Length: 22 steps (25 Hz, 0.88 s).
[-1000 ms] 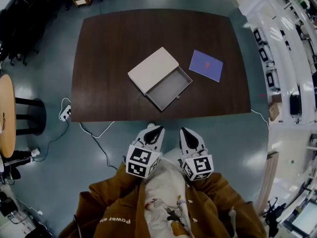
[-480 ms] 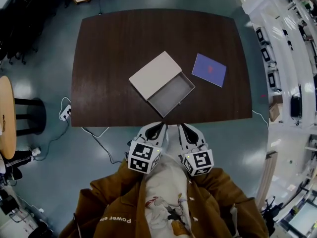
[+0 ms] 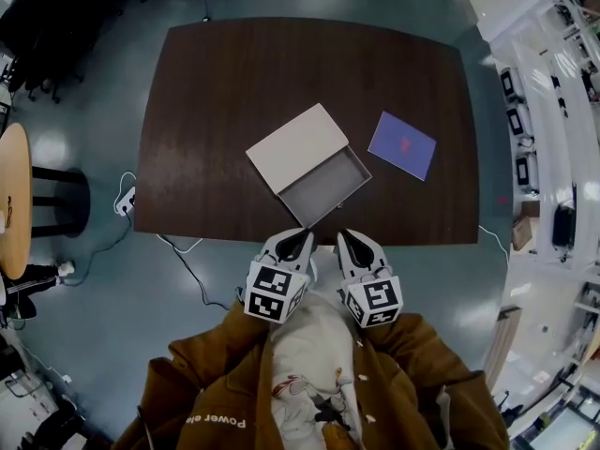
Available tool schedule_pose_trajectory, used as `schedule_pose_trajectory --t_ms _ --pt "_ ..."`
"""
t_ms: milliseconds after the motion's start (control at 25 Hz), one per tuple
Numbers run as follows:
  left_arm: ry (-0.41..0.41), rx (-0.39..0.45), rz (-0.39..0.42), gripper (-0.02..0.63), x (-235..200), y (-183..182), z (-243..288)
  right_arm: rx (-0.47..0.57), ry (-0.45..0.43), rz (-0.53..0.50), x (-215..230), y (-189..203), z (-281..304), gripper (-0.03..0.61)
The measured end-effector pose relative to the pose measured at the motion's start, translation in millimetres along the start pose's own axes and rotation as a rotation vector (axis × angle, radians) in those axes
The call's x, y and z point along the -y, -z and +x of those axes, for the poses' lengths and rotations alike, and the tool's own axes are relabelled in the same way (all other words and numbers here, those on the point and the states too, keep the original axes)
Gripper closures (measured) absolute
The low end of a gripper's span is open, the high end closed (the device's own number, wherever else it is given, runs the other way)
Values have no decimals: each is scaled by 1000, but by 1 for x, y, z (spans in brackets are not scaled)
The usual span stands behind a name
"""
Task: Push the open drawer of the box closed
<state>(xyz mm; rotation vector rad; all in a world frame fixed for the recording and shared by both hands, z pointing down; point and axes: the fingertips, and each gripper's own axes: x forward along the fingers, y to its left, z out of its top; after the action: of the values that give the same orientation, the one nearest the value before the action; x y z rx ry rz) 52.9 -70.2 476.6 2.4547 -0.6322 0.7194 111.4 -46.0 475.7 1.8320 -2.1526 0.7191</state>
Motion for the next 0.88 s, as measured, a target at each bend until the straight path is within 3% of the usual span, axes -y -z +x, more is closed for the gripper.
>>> schedule_pose_trajectory --t_ms 480,880 --pt "-61 -49 -72 607 -4 27 35 -85 -32 -44 18 26 20 571" --pt "-194 -109 -184 607 -12 60 70 -181 -84 -80 31 54 44 571"
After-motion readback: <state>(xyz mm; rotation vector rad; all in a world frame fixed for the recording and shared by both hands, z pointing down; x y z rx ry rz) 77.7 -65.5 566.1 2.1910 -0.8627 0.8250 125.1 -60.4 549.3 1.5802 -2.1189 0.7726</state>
